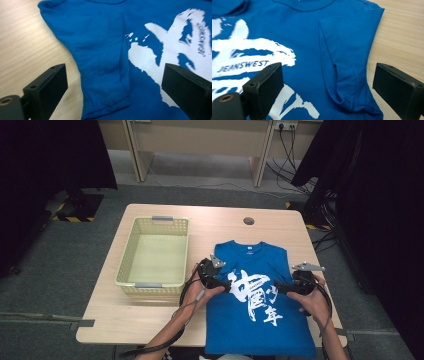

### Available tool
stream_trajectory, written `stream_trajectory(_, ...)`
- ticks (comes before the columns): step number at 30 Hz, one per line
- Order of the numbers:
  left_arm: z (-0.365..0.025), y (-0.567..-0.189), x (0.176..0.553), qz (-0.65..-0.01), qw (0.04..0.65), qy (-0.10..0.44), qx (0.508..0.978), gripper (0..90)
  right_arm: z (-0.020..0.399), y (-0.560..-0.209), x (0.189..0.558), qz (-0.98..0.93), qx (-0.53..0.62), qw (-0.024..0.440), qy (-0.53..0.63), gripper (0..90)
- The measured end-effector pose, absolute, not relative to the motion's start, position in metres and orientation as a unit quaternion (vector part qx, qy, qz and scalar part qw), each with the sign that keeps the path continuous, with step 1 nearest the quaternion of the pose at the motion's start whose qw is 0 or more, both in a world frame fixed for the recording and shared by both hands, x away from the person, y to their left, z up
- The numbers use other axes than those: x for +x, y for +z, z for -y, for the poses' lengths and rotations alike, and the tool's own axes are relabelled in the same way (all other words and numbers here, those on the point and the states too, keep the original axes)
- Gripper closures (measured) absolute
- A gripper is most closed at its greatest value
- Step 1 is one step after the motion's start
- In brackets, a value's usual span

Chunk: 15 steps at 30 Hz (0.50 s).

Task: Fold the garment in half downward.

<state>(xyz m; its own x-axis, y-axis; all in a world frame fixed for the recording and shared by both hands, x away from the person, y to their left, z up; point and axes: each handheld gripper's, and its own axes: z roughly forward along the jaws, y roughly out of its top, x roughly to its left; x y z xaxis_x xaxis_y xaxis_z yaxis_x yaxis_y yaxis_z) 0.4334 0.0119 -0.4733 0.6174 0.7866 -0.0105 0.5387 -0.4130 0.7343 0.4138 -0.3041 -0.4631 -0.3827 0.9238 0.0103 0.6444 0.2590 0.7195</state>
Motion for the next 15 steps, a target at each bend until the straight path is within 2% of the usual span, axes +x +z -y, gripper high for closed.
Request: stream_trajectory(15,-0.013,-0.481,0.428,-0.413,0.354,0.169,0.822,5.4,0.302,-0.475,0.413,-0.771,0.518,0.206,0.309,10.7)
